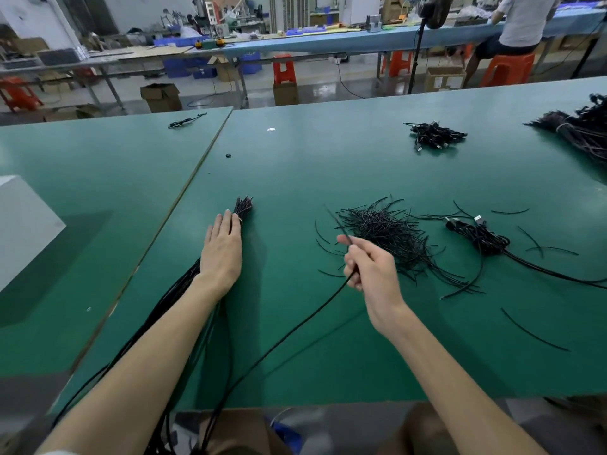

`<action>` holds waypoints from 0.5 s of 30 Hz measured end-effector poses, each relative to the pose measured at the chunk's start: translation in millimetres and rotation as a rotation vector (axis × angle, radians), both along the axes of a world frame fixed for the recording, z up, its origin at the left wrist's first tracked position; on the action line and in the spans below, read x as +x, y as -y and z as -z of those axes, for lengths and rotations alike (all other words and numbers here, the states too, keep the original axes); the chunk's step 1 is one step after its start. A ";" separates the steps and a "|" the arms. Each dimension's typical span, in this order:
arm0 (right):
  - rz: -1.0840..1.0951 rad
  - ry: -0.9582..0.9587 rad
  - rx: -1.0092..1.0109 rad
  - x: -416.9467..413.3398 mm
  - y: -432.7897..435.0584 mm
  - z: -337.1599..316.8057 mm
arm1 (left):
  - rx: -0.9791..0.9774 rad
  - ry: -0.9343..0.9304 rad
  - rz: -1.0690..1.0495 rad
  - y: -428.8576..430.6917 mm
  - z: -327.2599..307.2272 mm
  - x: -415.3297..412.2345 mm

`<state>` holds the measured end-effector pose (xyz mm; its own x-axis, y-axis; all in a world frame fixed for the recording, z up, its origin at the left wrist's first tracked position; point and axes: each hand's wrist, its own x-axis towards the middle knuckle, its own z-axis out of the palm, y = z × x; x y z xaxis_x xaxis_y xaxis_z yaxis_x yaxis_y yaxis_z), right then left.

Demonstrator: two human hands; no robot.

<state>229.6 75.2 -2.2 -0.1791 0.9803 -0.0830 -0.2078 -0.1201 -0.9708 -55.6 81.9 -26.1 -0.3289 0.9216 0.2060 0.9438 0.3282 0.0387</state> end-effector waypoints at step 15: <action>0.225 -0.617 -0.134 37.0 -26.4 -1.9 | -0.860 1.249 0.850 85.2 -66.9 92.0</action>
